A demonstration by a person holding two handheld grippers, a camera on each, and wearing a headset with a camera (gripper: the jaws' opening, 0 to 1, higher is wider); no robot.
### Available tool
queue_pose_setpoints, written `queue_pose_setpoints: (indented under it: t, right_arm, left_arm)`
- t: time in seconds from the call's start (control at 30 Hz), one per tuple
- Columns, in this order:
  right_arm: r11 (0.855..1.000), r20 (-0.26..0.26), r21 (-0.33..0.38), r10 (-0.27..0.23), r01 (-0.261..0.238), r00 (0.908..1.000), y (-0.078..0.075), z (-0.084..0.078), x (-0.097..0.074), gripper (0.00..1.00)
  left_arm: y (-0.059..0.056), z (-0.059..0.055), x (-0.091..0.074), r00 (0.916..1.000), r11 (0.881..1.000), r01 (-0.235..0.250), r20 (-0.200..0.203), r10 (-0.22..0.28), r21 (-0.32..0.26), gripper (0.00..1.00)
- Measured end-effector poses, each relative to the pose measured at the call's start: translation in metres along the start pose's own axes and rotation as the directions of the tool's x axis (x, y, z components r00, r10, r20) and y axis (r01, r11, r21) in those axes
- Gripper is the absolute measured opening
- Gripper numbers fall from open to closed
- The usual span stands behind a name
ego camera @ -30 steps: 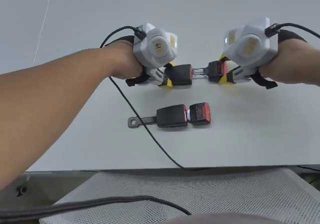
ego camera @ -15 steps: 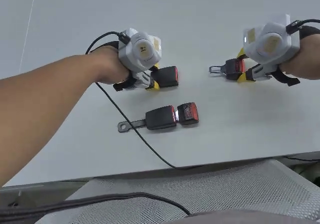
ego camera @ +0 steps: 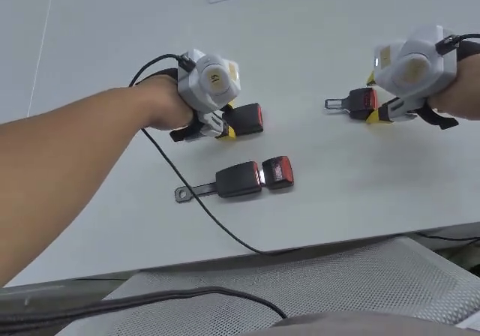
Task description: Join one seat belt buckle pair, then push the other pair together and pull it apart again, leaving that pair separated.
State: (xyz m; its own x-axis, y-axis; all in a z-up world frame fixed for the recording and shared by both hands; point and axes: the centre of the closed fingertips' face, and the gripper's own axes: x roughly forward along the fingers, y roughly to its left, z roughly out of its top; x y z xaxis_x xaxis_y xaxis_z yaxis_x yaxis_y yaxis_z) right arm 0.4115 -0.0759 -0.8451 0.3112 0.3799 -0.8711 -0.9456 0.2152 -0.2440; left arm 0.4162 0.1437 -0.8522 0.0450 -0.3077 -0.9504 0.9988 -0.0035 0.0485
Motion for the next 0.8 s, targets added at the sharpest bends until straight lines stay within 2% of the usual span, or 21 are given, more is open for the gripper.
queue_pose_setpoints:
  t: [0.13, 0.17, 0.23, 0.33, 0.43, 0.53, 0.57, 0.67, 0.73, 0.8]
  right_arm:
    - [0.998, 0.006, 0.025, -0.051, 0.050, 0.9987, -0.003, -0.004, -0.006, 0.54]
    - [0.996, 0.021, 0.062, -0.060, 0.059, 0.9980, -0.002, -0.005, -0.009, 0.55]
    - [0.990, 0.041, 0.120, -0.079, 0.073, 0.9960, 0.001, -0.006, -0.015, 0.56]
    - [0.979, 0.072, 0.179, -0.110, 0.096, 0.9913, 0.005, -0.006, -0.025, 0.58]
    - [0.963, 0.116, 0.249, -0.140, 0.107, 0.9833, 0.013, -0.003, -0.038, 0.59]
    - [0.948, 0.149, 0.299, -0.163, 0.113, 0.9752, 0.021, 0.001, -0.049, 0.61]
    - [0.941, 0.162, 0.320, -0.170, 0.111, 0.9720, 0.025, 0.003, -0.054, 0.61]
    - [0.934, 0.194, 0.338, -0.189, 0.115, 0.9627, 0.033, 0.010, -0.064, 0.64]
    - [0.928, 0.212, 0.354, -0.197, 0.113, 0.9570, 0.040, 0.016, -0.069, 0.66]
    - [0.927, 0.223, 0.360, -0.199, 0.109, 0.9543, 0.046, 0.020, -0.074, 0.68]
  left_arm:
    - [0.001, -0.001, -0.001, 0.9997, 0.999, -0.026, -0.002, 0.026, -0.030, 0.33]
    - [0.001, -0.001, -0.003, 0.9990, 0.998, -0.045, 0.002, 0.045, -0.034, 0.33]
    - [-0.002, -0.006, -0.005, 0.9988, 0.998, -0.048, -0.008, 0.048, -0.044, 0.38]
    - [0.003, -0.009, -0.016, 0.9940, 0.991, -0.105, 0.021, 0.107, -0.077, 0.45]
    - [0.001, -0.011, -0.031, 0.9867, 0.983, -0.149, 0.050, 0.155, -0.109, 0.47]
    - [-0.011, -0.010, -0.045, 0.9792, 0.976, -0.165, 0.094, 0.180, -0.145, 0.49]
    - [-0.018, -0.012, -0.050, 0.9771, 0.973, -0.170, 0.101, 0.187, -0.155, 0.50]
    - [-0.032, -0.017, -0.059, 0.9698, 0.966, -0.186, 0.124, 0.210, -0.180, 0.54]
    - [-0.042, -0.022, -0.067, 0.9613, 0.954, -0.201, 0.143, 0.235, -0.222, 0.58]
    - [-0.051, -0.028, -0.077, 0.9492, 0.937, -0.220, 0.162, 0.270, -0.272, 0.61]
